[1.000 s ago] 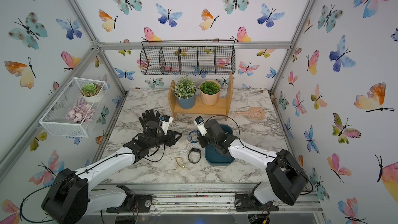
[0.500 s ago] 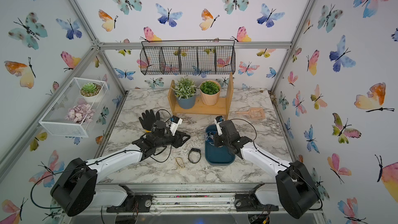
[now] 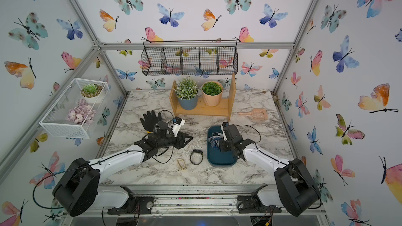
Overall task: Put the watch into the storage box
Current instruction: Place the watch in the storage box.
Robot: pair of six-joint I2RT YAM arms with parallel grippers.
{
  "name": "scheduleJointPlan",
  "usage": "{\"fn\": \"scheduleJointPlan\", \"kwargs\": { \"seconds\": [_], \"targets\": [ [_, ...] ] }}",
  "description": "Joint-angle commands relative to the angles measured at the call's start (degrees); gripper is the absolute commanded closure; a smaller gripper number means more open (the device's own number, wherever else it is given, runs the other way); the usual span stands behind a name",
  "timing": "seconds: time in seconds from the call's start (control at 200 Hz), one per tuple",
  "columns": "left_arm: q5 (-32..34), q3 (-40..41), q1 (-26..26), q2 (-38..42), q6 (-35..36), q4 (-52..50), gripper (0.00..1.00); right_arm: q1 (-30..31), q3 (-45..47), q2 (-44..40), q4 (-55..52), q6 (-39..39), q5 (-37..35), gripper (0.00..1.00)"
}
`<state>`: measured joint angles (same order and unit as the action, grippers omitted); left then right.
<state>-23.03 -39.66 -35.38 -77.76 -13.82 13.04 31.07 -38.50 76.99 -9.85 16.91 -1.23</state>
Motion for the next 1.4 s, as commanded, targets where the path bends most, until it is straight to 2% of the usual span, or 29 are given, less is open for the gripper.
{"fn": "scheduleJointPlan", "kwargs": {
  "seconds": [0.0, 0.325, 0.606, 0.811, 1.226, 1.397],
  "targets": [
    [-0.4, -0.9, -0.3, -0.9, 1.4, 0.4, 0.56, 0.0, 0.4, 0.5, 0.1, -0.1, 0.8, 0.98],
    [2.6, -1.3, -0.2, -0.9, 1.7, -0.6, 0.56, 0.2, 0.6, 1.9, 1.4, 0.3, 3.3, 0.97],
    [4.1, -1.3, 1.2, -1.1, 0.5, -0.8, 0.56, 2.2, -0.8, 5.3, 1.8, -0.1, 2.7, 0.92],
    [4.4, -1.1, 2.0, -1.0, 0.5, -1.3, 0.56, 3.0, -1.1, 6.5, 2.1, 0.6, 1.4, 0.8],
    [5.1, -1.1, 2.2, -0.9, 0.4, -1.7, 0.56, 3.0, -1.1, 3.6, 1.5, 0.3, -0.4, 0.59],
    [6.1, -1.2, 3.1, 0.1, 0.0, -2.5, 0.55, 3.2, -2.5, 1.9, 1.5, -0.7, -0.1, 0.55]
  ]
}}
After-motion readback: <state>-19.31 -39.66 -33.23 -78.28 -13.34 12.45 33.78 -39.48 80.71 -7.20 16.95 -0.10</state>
